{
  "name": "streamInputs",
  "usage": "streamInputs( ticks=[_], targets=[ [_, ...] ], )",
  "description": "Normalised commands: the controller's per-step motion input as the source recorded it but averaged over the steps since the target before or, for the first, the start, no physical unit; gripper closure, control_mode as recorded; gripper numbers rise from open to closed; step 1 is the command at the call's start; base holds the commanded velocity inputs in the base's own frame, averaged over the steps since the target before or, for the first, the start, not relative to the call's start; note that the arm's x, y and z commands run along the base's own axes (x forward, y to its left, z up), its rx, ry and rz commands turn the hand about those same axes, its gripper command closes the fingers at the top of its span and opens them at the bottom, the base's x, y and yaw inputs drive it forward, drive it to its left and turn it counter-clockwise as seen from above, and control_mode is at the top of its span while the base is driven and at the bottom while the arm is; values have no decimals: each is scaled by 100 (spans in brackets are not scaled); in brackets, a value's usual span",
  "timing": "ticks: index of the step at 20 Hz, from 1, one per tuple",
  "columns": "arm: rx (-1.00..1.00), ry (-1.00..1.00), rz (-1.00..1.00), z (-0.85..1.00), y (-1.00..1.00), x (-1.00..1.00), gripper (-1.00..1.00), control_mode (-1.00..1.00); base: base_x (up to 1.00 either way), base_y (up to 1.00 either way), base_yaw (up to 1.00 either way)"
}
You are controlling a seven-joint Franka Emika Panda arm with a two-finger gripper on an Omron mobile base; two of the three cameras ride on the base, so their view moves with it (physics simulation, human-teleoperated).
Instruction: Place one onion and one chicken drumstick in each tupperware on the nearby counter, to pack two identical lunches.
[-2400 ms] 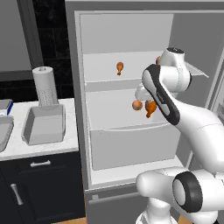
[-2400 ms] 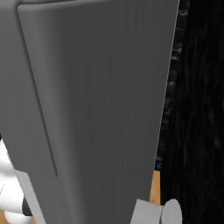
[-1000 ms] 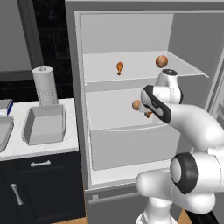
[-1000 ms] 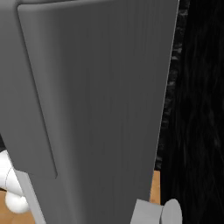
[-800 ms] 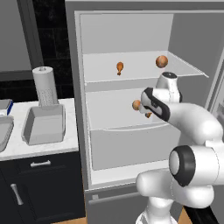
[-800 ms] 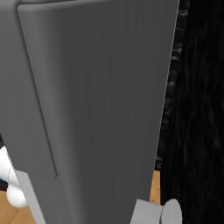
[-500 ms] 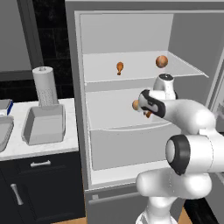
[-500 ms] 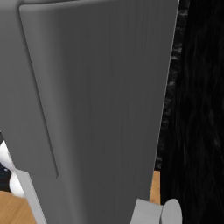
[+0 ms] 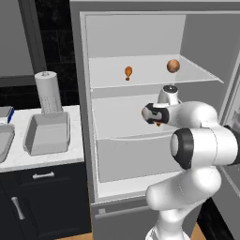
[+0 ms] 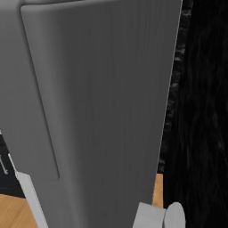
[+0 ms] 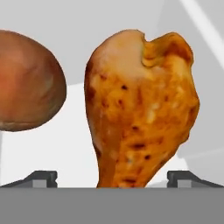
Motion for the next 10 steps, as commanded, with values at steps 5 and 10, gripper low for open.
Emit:
streamInputs(
  ticks=[5,10],
  targets=[
    [0,2,-4,-24,-13,37,-100,-100,0,0,0],
    [0,-1,-2,-67,-11,-10,100,-100,0,0,0]
  ],
)
